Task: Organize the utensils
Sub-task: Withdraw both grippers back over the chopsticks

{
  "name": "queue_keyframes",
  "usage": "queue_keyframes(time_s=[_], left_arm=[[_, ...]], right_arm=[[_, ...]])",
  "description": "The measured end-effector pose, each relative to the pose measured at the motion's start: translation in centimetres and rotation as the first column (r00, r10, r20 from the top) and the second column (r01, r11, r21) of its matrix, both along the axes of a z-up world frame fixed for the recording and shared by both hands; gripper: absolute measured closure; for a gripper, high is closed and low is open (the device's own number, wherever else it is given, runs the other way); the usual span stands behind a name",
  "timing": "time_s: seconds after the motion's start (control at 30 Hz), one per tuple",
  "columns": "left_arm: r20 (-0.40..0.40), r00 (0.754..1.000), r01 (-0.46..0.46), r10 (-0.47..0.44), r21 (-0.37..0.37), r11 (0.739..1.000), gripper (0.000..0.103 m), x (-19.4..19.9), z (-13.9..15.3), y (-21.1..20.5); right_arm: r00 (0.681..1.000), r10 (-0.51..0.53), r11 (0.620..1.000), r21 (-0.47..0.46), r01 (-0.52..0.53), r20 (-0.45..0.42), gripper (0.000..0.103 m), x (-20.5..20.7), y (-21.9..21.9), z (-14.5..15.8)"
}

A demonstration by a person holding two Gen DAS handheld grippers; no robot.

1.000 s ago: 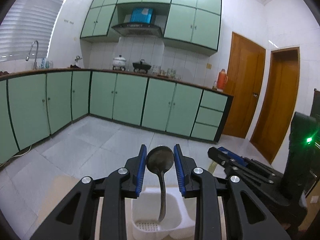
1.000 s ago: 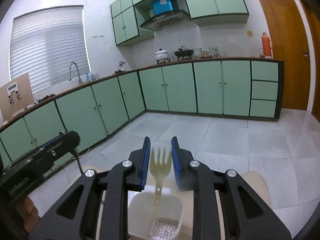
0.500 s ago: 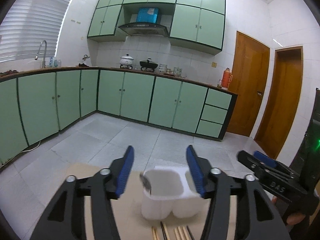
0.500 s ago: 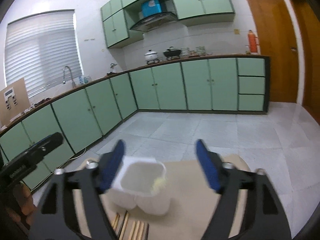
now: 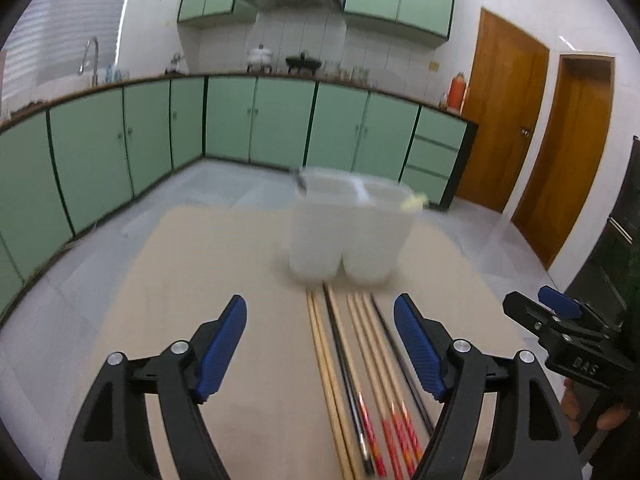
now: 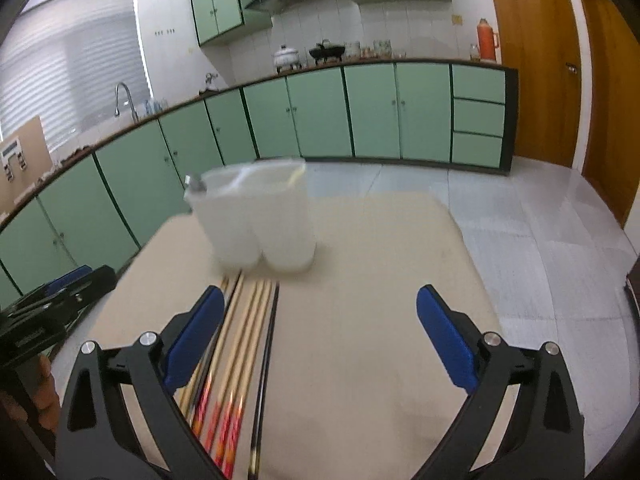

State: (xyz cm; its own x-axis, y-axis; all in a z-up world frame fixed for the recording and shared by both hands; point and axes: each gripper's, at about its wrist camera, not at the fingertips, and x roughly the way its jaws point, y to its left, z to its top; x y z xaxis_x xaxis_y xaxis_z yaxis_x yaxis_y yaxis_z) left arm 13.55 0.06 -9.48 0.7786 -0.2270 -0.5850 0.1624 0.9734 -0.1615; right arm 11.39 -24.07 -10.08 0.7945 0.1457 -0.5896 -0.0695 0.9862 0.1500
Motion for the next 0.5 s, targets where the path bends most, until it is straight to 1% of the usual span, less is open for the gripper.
queue_keyframes(time_s=[0.07,0.17,0.23,0.3,0.33,0.4,0.5], left_arm=[[-0.036,0.999,-0.004,0.004,0.006,1.000,0.028,-0.9,-1.2,-0.1],[-0.065,0.998,-0.006,0.009,0.050,0.999,0.028,-2.3,-3.2,-0.3],[-0.089,0.996,0.001,0.005,0.063,0.998,0.028,-3.1,-4.3,-0.3],[-0.110,0.994,0.001,0.007,0.074,0.997,0.028,-3.9,-5.3,-0.2],[-0.115,0.993,0.000,0.009,0.076,0.997,0.028,-4.3,-5.6,-0.1],[-0.126,0.992,-0.007,0.017,0.081,0.997,0.028,-5.1,-6.4,0.0],[-0.135,0.990,-0.023,0.035,0.085,0.996,0.029,-6.2,-7.6,0.1]], right_arm=[[1.000,0.000,1.000,-0.008,0.000,-0.021,0.009,-1.7,0.2,-1.1],[0.999,0.008,1.000,-0.027,-0.010,-0.044,0.009,-3.7,0.6,-2.5],[0.998,0.015,0.999,-0.042,-0.018,-0.065,0.010,-5.1,0.9,-3.5],[0.996,0.024,0.998,-0.047,-0.028,-0.084,0.017,-6.2,1.0,-4.4],[0.995,0.027,0.998,-0.051,-0.032,-0.093,0.023,-6.5,1.1,-4.7],[0.992,0.037,0.997,-0.056,-0.044,-0.120,0.025,-7.3,1.5,-5.4],[0.989,0.043,0.998,-0.039,-0.049,-0.141,0.031,-8.1,1.9,-6.1]])
